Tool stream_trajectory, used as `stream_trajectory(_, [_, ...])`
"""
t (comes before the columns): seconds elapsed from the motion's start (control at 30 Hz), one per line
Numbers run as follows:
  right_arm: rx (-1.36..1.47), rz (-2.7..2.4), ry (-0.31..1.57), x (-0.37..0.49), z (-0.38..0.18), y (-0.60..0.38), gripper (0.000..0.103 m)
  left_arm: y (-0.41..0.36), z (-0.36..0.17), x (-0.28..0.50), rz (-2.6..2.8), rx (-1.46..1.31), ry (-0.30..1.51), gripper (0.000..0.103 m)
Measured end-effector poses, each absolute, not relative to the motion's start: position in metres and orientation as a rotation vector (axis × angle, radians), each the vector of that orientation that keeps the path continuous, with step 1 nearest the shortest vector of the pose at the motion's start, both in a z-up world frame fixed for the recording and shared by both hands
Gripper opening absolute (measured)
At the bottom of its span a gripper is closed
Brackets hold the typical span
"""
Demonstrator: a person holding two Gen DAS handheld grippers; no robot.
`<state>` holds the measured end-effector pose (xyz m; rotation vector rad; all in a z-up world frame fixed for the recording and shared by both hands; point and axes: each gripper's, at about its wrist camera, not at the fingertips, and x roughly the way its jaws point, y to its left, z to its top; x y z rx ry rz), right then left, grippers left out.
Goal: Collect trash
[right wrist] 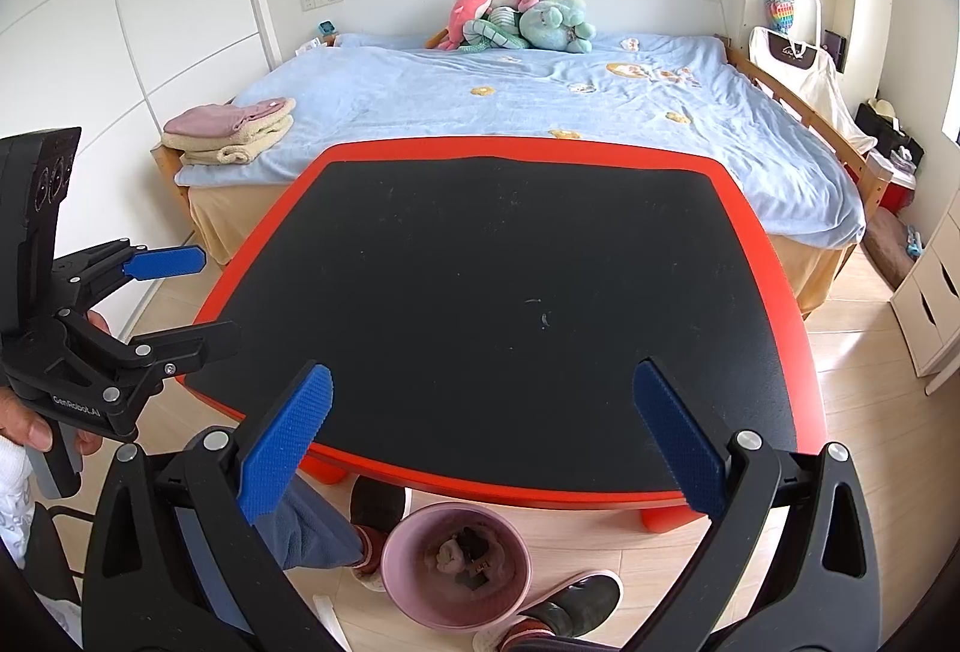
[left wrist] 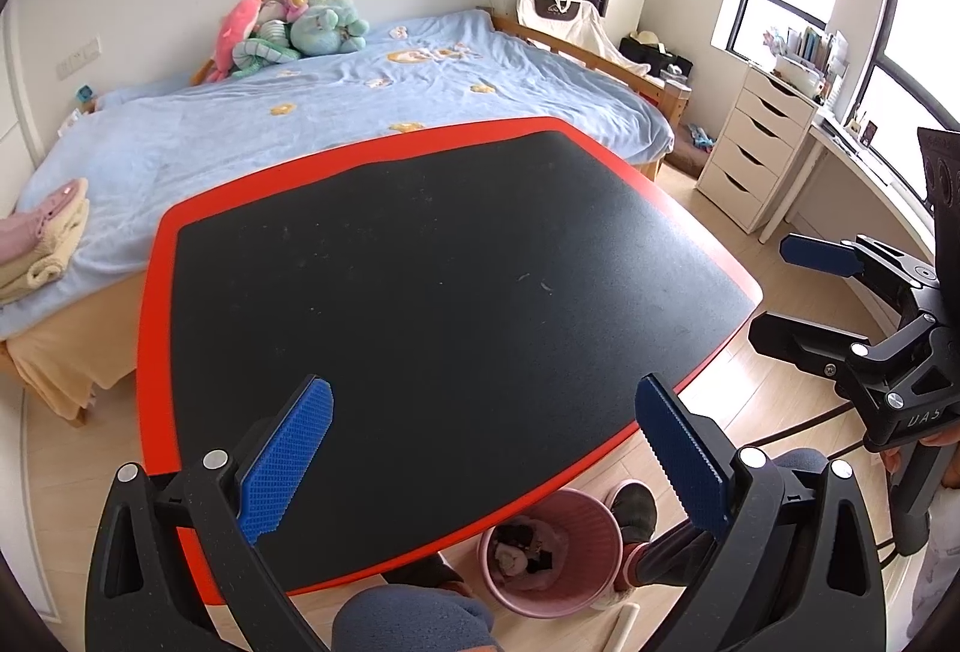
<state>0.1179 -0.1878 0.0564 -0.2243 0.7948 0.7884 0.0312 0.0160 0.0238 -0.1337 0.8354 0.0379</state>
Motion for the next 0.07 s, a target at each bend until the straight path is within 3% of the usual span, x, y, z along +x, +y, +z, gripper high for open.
stream_trajectory(0.07, [-0.228,0.79,0.798,0.1177,0.0543,-0.1877,0.099,0.0161,0.0243,0.0327,0.044,-0.137,0.833,0.097])
